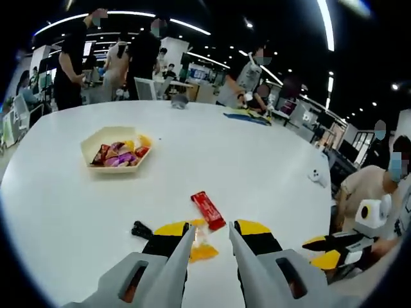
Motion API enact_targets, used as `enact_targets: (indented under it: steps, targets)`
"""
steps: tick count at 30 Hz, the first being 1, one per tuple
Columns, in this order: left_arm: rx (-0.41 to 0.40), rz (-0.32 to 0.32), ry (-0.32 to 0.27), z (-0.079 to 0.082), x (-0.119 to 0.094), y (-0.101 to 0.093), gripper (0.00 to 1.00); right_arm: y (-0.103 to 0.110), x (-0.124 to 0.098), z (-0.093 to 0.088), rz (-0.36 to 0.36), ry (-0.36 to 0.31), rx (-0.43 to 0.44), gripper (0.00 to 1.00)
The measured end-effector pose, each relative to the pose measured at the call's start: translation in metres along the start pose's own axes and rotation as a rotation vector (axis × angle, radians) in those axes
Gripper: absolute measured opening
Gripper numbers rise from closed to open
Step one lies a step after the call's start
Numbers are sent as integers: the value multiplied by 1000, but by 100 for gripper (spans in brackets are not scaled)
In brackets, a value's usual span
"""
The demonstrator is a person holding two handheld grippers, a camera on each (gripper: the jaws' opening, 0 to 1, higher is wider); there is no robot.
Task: Place the target food into the container with the food tongs after gripping and lifting it, then release it inside without dropping or visibly crushing the food.
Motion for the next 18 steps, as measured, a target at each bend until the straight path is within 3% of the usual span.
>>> enact_targets:
  steps: [10, 18]
  targets:
    - [-4, 21, 5, -1, 11, -7, 27, -14, -12, 2, -18, -2, 13, 35]
    - [10, 80, 27, -9, 19, 0, 27, -18, -15, 1, -14, 3, 17, 35]
Point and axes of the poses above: the point that each gripper's makers call its tool centre point, and the gripper's own axes: x roughly forward along the fingers, y roughly to its left, z roughly out of its top, the point moved 1 cm from there along -x, roughly backward along the fingers, and after that the axes turned 1 degree about z, right-handed, at the moved point
